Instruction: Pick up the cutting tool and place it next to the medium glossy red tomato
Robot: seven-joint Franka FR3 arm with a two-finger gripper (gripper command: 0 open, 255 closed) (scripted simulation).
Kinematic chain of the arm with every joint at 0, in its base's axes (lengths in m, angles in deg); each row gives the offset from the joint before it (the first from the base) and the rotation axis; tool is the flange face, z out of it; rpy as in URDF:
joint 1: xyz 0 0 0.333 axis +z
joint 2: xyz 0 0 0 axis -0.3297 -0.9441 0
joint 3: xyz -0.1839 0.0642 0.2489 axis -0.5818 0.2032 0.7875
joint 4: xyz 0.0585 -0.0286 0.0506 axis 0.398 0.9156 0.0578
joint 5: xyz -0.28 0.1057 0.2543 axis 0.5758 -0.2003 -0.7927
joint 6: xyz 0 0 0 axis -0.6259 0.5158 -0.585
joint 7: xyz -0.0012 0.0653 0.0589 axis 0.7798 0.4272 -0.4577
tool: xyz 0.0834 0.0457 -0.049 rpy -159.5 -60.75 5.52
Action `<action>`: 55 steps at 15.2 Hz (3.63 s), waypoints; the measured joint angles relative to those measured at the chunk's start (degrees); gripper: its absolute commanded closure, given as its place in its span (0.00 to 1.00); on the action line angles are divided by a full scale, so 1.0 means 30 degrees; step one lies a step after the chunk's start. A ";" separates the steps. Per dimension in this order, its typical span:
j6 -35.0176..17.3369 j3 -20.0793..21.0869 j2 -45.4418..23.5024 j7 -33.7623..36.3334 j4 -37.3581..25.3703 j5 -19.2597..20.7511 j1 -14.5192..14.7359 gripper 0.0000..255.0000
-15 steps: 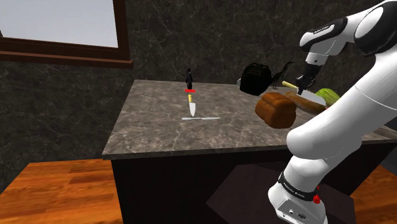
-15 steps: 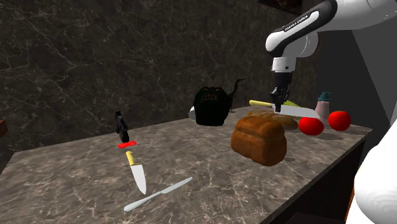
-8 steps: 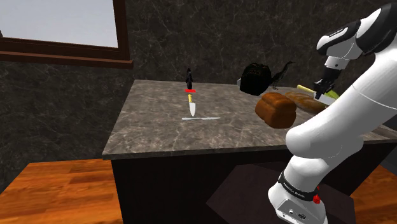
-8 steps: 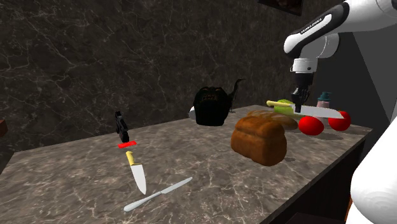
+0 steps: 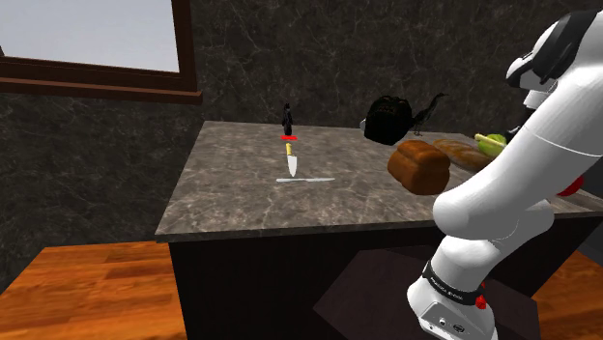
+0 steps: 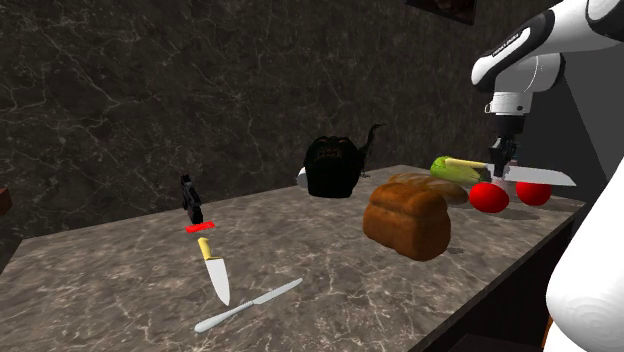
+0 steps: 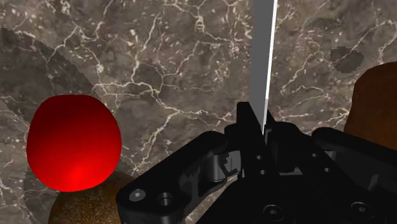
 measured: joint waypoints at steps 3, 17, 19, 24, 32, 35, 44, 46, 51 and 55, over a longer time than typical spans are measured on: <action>-0.0641 -0.0195 -0.0167 -0.0249 0.0509 -0.0078 -0.0064 1.00; -0.4285 -0.0851 -0.1906 -0.1236 0.2971 -0.1351 -0.0035 1.00; -0.4767 -0.0887 -0.2141 -0.1351 0.3305 -0.1550 -0.0023 1.00; -0.6067 -0.1018 -0.3032 -0.1962 0.4049 -0.2366 -0.0055 1.00; -0.7826 -0.0971 -0.4764 -0.3323 0.4794 -0.4140 -0.0326 1.00; -0.7905 -0.0949 -0.4818 -0.3343 0.4834 -0.4205 -0.0326 1.00; -0.7913 -0.0949 -0.4816 -0.3342 0.4841 -0.4205 -0.0325 0.00; -0.7280 -0.1069 -0.4103 -0.2805 0.4609 -0.3470 -0.0156 0.00; -0.5675 -0.1116 -0.2888 -0.1915 0.3726 -0.2237 0.0010 0.00; -0.5604 -0.1111 -0.2825 -0.1869 0.3702 -0.2169 0.0013 0.00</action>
